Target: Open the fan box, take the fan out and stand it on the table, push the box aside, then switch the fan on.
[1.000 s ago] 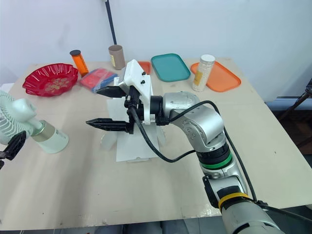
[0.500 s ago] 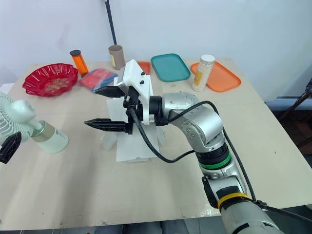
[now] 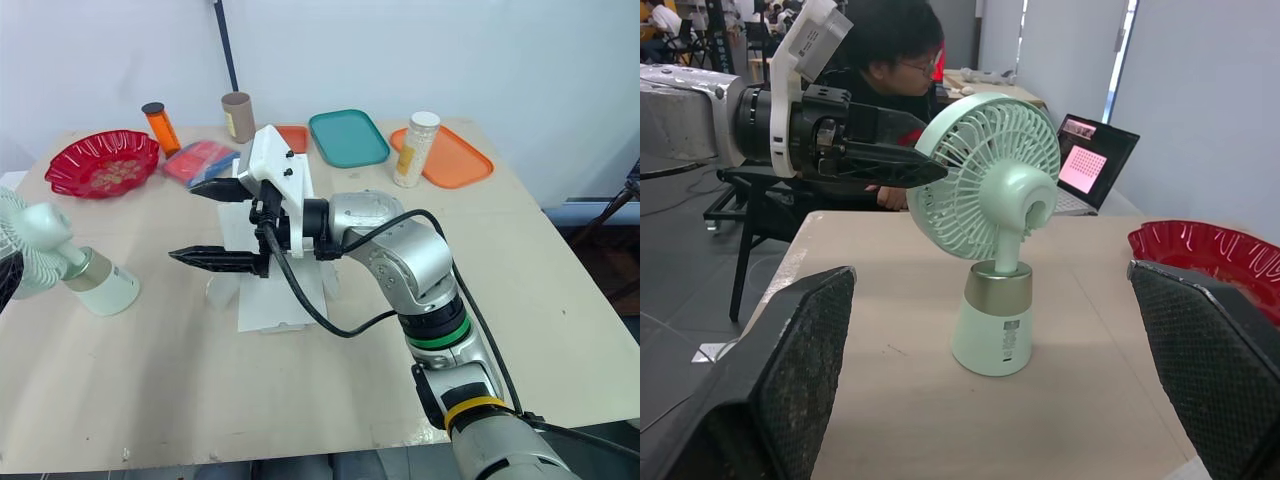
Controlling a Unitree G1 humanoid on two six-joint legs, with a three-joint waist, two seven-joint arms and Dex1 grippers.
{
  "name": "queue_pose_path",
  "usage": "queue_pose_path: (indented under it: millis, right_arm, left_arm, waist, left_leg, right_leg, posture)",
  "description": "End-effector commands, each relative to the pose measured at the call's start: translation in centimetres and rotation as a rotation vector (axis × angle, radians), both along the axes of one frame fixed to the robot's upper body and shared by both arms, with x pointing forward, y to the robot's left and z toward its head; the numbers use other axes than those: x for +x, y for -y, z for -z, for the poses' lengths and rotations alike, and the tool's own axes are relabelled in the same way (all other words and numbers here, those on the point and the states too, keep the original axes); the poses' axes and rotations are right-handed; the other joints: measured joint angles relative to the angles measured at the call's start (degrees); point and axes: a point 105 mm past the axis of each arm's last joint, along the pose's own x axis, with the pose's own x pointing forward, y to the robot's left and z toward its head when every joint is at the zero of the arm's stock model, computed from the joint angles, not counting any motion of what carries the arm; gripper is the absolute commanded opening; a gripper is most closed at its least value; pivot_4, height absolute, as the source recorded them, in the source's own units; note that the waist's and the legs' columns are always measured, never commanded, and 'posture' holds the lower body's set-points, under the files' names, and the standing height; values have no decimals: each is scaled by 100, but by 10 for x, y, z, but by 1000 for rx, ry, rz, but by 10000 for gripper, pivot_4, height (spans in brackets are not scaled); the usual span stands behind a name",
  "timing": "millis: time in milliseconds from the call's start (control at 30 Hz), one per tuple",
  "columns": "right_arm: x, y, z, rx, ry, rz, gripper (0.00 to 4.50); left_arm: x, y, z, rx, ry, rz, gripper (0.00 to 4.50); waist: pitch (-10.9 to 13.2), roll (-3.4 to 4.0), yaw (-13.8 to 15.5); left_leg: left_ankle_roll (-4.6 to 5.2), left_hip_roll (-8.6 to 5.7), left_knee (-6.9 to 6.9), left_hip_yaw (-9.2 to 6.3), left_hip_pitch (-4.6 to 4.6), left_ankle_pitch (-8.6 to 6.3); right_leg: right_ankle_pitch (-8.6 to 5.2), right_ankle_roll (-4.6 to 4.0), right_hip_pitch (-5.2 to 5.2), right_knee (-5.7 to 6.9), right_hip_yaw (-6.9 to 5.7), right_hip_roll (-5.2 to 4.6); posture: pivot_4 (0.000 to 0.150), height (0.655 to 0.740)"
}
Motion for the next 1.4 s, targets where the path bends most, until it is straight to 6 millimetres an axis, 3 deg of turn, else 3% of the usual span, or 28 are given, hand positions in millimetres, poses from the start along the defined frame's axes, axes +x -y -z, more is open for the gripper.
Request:
queue_pose_path:
  millis: [33, 300, 800, 1167, 1333, 1400]
  right_arm:
    - [-2, -1, -6, 22, 25, -14, 45000]
    - [-1, -2, -7, 24, 32, -25, 45000]
    - [-3, -7, -6, 26, 21, -64, 45000]
    - [-1, 0, -4, 12, 18, -51, 45000]
    - [-1, 10, 0, -5, 16, -17, 45000]
    - [1, 16, 2, -19, 28, 9, 45000]
  left_arm:
    - [-5, -4, -22, 68, 85, -42, 44509]
    - [-12, -6, -27, 55, 103, -78, 44509]
    - [-39, -4, -19, 36, 59, -138, 44509]
    - [-65, 19, 10, 96, -68, -26, 44509]
    - [-75, 46, 32, 120, -127, 139, 44509]
    - [-73, 67, 39, 155, -142, 287, 44509]
  waist:
    - [0, 0, 0]
    - [0, 0, 0]
    - [1, -1, -17]
    - [3, -6, -35]
    - [5, -8, -39]
    - [6, -8, -31]
  left_leg:
    - [-1, 0, 0, 0, 0, 0]
    - [-5, 0, -4, 0, 0, 3]
    - [-21, 0, -14, -1, 2, 11]
    - [-22, 1, -17, 6, 2, 10]
    - [-19, -1, -17, 7, -1, 8]
    - [-18, -1, -17, 7, -3, 8]
  right_leg:
    - [0, 0, 0, 0, 0, 0]
    - [0, 0, -2, 0, 0, 0]
    - [-2, -3, -2, 0, 0, 0]
    - [-8, -7, -2, -6, 2, 1]
    - [-25, -4, 0, -11, 7, 2]
    - [-31, -4, -1, -10, 8, 2]
  posture:
    - [1500, 7400]
    - [1500, 7400]
    - [1500, 7400]
    - [1500, 7400]
    - [1500, 7400]
    - [1500, 7400]
